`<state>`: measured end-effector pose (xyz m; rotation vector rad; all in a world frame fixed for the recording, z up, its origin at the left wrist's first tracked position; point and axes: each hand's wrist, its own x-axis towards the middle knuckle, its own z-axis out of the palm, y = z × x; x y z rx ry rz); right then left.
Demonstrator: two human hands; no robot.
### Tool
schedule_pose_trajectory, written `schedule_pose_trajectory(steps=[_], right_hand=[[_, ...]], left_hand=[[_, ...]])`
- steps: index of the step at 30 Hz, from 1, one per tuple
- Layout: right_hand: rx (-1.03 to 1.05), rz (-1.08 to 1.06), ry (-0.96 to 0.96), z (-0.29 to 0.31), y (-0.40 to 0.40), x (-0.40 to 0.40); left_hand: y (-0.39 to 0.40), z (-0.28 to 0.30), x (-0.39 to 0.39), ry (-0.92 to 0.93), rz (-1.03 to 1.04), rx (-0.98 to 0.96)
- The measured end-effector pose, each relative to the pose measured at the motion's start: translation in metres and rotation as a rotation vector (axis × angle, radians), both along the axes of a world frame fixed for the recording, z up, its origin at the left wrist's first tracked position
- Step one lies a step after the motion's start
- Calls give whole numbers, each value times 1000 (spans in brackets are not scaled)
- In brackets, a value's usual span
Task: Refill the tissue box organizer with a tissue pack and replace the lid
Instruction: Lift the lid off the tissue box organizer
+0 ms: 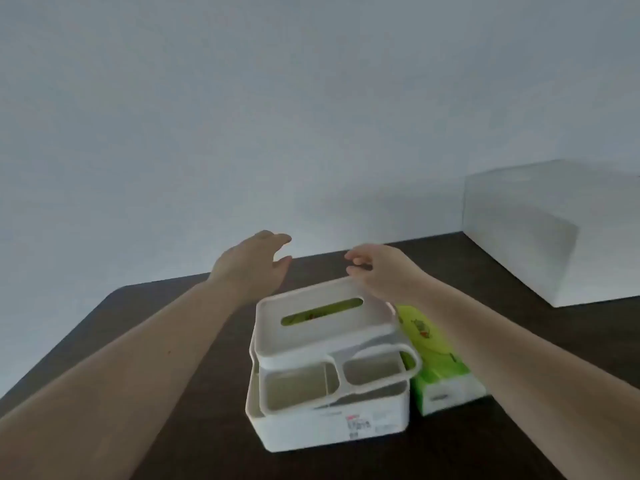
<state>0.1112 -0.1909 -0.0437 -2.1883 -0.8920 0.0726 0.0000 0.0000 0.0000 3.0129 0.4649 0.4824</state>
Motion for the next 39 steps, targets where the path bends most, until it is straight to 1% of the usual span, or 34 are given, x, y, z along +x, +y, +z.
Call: schedule_pose_trajectory(steps=[4,7,9,11,14,16,20,22,24,26,27,31,34,36,39], right_hand=[[79,-91,-30,-12,-27,-39],[68,-185,-14,-14,-45,-66],[10,-202,64,-12,-55,-83],[-100,-192,89,-9,-60,-94],[-191,-231,51,-5,-63,-102],[-211,-289,13,-3,-64,-104],[-298,-330,-36,-3,-65,-105],[-331,-352,-60,-1,-63,-105],[-375,-356,-76,0,-62,-107],[-402,-353,-93,1,-61,-109],[-395,-350,-109,1,-61,-109],[-334,-347,-190,7,-59,-114],[-294,-356,-211,23,-55,-123],[-246,-357,-216,36,-52,-129],[-158,-339,-224,50,-43,-134]], left_hand=[[-16,-19,-43,-100,127,-111],[-26,-34,-76,-57,223,-313],[-32,-38,-93,3,253,-388],[-37,-40,-101,-6,245,-426],[-45,-37,-107,-32,240,-451],[-52,-33,-111,18,257,-450],[-61,-29,-114,107,248,-477],[-67,-32,-111,136,263,-453],[-72,-40,-107,94,300,-399],[-71,-47,-105,22,330,-392],[-70,-49,-105,18,344,-402],[-59,-44,-110,94,353,-387],[-50,-36,-115,101,342,-445],[-42,-33,-118,51,330,-548],[-30,-35,-122,-135,304,-729]])
